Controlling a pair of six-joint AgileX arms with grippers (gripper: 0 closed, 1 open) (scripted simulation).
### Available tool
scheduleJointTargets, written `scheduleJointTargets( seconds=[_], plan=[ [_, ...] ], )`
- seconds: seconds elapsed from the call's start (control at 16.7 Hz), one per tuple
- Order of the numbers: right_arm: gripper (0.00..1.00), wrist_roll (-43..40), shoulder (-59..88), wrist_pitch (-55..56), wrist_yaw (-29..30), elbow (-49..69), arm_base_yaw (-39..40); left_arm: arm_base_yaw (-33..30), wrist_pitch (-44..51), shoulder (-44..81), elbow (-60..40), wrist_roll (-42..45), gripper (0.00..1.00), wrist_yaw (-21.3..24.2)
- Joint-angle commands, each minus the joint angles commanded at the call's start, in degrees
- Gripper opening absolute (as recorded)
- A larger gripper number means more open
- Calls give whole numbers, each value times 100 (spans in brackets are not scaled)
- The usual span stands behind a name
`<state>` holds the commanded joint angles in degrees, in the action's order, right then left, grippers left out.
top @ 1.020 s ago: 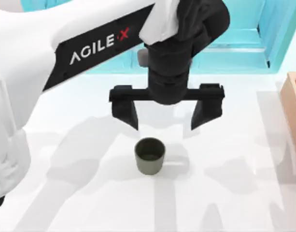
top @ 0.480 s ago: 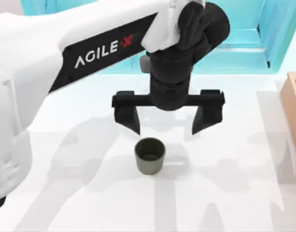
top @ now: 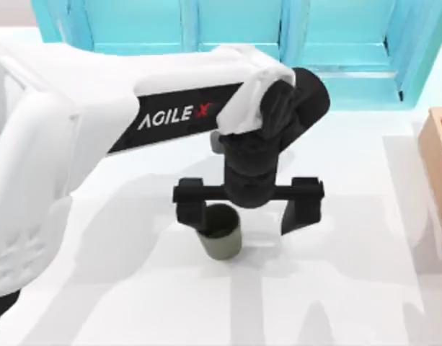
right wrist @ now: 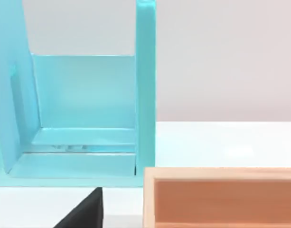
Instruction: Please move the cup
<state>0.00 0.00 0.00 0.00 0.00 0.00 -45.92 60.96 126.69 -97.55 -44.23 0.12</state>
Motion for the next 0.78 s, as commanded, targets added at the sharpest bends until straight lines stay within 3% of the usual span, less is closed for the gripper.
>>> scheduleJointTargets(
  seconds=[0.36,0.78],
  plan=[
    [100,0,0,0,0,0,0,-1,-161,24,137,0,100,0],
    [100,0,0,0,0,0,0,-1,-161,24,137,0,47,0]
  ],
)
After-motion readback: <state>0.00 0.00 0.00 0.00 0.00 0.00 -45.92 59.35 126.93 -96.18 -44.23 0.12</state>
